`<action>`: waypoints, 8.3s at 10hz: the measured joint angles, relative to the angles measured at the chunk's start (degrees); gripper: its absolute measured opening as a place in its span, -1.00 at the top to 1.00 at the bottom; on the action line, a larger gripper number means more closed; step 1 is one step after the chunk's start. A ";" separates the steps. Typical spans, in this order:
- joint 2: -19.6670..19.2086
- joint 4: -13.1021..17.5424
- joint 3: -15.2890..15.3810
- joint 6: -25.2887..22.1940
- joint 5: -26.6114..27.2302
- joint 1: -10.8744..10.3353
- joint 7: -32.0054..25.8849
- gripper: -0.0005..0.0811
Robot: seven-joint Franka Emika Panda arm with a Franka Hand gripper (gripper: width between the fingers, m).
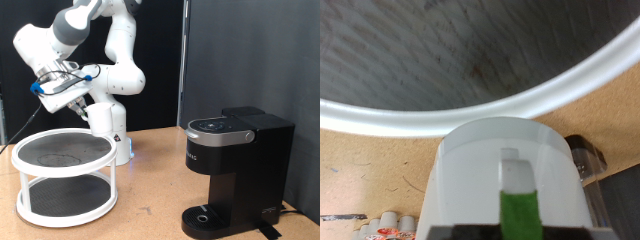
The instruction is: Make a cup of coffee with the keurig machine
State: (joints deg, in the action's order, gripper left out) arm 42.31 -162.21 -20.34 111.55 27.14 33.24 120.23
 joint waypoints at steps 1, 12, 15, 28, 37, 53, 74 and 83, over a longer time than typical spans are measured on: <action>0.70 0.09 1.26 0.00 0.58 -0.10 1.29 0.98; -3.70 1.84 13.38 12.08 15.53 -7.65 7.19 0.98; -8.54 3.55 18.09 17.66 17.92 -9.77 9.87 0.98; -26.61 4.40 30.24 37.69 22.66 -13.94 13.49 0.98; -41.32 9.49 35.88 49.55 43.69 -18.91 -2.99 0.98; -52.83 18.96 44.74 58.84 57.52 -20.48 -11.08 0.98; -50.68 11.92 43.62 48.78 44.75 -19.25 -6.06 -0.81; -48.13 9.09 43.93 45.00 40.70 -17.77 -6.19 -0.81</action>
State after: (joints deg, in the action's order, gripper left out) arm -5.81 -153.12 23.59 156.54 67.84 15.46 114.04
